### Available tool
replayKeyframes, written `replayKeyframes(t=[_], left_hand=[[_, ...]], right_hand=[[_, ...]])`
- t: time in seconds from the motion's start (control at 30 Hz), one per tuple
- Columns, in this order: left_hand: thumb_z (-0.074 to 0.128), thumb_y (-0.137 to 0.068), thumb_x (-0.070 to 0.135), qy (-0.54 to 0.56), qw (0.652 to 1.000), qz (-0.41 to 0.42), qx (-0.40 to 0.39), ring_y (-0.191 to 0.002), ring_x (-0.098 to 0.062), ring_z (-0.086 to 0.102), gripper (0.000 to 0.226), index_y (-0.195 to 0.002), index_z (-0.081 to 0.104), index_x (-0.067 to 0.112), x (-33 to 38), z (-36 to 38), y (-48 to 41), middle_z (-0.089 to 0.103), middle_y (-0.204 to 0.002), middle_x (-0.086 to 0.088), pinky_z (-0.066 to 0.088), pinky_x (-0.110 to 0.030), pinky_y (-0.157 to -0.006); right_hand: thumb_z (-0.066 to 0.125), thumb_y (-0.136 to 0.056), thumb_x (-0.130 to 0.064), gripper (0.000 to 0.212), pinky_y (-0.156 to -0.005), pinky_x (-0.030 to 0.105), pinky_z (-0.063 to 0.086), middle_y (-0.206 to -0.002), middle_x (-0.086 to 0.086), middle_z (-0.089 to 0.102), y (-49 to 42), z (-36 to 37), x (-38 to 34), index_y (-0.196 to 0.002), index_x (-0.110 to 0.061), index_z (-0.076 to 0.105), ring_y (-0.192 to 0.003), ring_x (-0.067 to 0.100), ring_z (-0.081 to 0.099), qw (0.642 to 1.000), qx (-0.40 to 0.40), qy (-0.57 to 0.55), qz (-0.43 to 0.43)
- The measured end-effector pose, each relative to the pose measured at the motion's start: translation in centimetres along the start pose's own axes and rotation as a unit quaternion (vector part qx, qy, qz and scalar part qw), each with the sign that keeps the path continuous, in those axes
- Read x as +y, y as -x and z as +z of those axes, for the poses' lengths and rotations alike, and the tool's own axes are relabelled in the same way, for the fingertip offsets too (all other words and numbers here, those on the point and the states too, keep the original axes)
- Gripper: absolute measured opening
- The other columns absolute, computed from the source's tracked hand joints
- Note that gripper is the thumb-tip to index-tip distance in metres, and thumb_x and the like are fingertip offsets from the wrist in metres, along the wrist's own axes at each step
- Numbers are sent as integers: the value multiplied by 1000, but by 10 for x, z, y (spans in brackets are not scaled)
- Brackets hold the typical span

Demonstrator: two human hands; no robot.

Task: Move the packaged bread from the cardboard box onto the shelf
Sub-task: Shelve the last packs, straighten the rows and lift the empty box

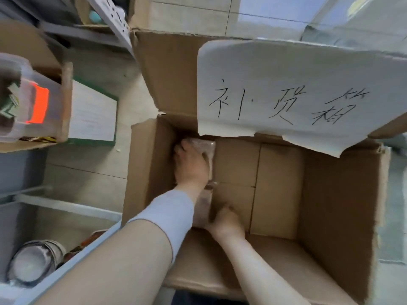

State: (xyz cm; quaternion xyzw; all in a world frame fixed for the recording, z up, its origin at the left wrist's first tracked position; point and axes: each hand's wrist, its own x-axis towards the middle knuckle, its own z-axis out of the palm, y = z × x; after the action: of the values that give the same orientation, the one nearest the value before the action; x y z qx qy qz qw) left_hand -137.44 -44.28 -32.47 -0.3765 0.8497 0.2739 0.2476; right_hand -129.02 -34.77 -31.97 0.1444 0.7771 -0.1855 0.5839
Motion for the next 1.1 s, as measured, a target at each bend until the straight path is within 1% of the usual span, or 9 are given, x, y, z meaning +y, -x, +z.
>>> replayKeyframes(t=[0.2, 0.33, 0.43, 0.53, 0.67, 0.73, 0.83, 0.97, 1.1], left_hand=[[53, -91, 22, -3, 994, -34, 100, -128, -34, 36, 59, -139, 23, 5, 0, 27, -21, 38, -137, -19, 31, -41, -104], [63, -85, 25, 5, 996, -29, 82, -127, -35, 36, 72, -140, 21, 6, 4, 25, -23, 45, -135, -18, 30, -43, -104], [70, -76, 32, 30, 998, -13, 61, -124, -35, 40, 70, -131, 35, 8, 8, 14, -18, 52, -128, -15, 33, -42, -101], [75, -72, 30, 66, 998, 26, 1, -119, -32, 43, 57, -121, 51, 12, 8, 0, -1, 55, -120, -12, 36, -36, -100], [78, -69, 18, 147, 988, 32, -26, -98, -22, 53, 32, -90, 54, 20, 4, -32, 41, 49, -109, -7, 34, -14, -72], [81, -65, 17, 172, 984, 41, -3, -90, -18, 52, 34, -85, 53, 20, 0, -56, 70, 52, -108, -9, 31, -11, -66], [83, -63, 16, 229, 971, 69, 29, -90, -16, 58, 36, -92, 60, 15, -9, -99, 125, 61, -102, -5, 38, -13, -71], [79, -69, 29, 279, 954, 85, 62, -82, -10, 56, 33, -92, 56, 27, -30, -158, 214, 61, -89, 7, 43, -12, -63], [79, -68, 23, 360, 909, 102, 184, -76, 7, 58, 33, -96, 62, 19, -59, -211, 314, 63, -85, 10, 39, 3, -57]], right_hand=[[65, -82, -30, 37, -86, 38, 53, -112, 8, 66, -35, 24, 1, -114, -14, 57, -102, 25, 63, 992, -8, -119, 46], [71, -78, -32, 35, -82, 30, 52, -109, 8, 69, -33, 17, 14, -107, -13, 66, -100, 22, 65, 987, -22, -151, 40], [75, -71, -39, 37, -73, 25, 46, -102, 7, 71, -20, 2, 29, -98, -13, 69, -97, 22, 65, 983, -26, -175, 42], [76, -71, -37, 41, -77, 28, 47, -100, 8, 69, 1, -20, 48, -99, -10, 65, -97, 25, 64, 981, -7, -192, 32], [75, -75, -27, 43, -90, 37, 49, -109, 13, 66, 41, -53, 74, -108, -6, 58, -102, 29, 62, 980, 61, -186, 27], [76, -74, -24, 43, -88, 36, 49, -109, 14, 65, 70, -69, 85, -109, -6, 57, -101, 29, 62, 975, 98, -200, 20], [78, -73, -20, 39, -88, 37, 50, -111, 11, 63, 122, -89, 100, -104, -10, 57, -97, 25, 60, 965, 125, -231, -8], [79, -72, -18, 33, -92, 41, 50, -107, 12, 67, 195, -105, 111, -100, -13, 62, -94, 25, 64, 956, 134, -249, -74], [76, -74, -19, 31, -87, 43, 55, -103, 12, 69, 271, -103, 111, -102, -14, 64, -92, 26, 68, 942, 98, -273, -171]])
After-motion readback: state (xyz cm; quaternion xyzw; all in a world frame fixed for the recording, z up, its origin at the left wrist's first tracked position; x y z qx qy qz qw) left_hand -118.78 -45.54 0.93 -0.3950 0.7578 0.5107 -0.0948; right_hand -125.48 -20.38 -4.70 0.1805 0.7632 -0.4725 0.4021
